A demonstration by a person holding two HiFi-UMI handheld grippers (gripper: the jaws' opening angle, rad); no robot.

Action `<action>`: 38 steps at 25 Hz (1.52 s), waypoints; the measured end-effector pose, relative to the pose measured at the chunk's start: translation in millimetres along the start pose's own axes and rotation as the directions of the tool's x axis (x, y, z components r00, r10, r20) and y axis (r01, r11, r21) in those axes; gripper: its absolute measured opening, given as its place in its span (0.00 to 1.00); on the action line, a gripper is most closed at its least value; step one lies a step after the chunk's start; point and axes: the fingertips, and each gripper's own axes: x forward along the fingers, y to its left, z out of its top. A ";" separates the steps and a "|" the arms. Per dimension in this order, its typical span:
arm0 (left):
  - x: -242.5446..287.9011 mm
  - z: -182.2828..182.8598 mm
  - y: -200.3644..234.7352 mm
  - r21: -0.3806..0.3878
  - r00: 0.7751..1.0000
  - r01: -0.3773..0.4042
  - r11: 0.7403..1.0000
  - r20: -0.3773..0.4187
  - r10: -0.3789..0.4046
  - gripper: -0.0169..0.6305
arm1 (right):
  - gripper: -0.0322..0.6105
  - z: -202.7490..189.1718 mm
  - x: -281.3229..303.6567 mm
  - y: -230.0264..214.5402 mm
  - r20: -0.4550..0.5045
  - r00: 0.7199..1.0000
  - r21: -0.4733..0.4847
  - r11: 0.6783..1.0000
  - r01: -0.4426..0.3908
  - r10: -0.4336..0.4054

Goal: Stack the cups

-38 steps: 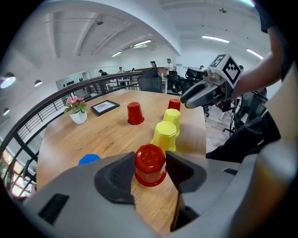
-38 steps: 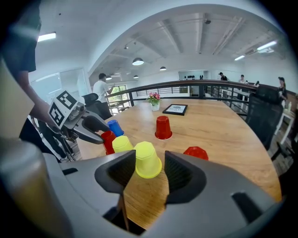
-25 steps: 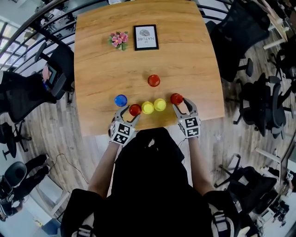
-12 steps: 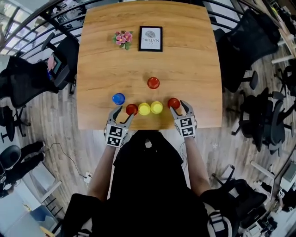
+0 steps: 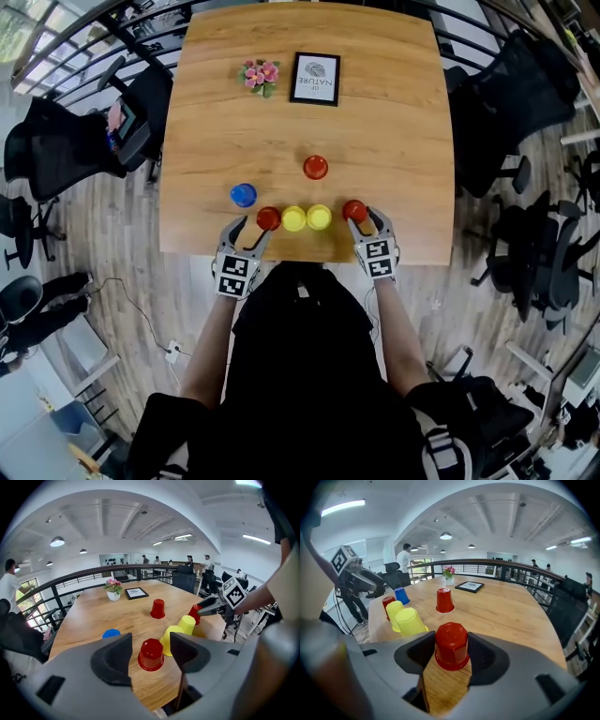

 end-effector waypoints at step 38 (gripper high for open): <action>-27.9 -16.1 31.7 -0.104 0.993 -0.098 0.990 0.054 0.104 0.44 | 0.41 110.7 -22.0 102.6 0.000 0.962 -0.205 0.942 -0.267 0.272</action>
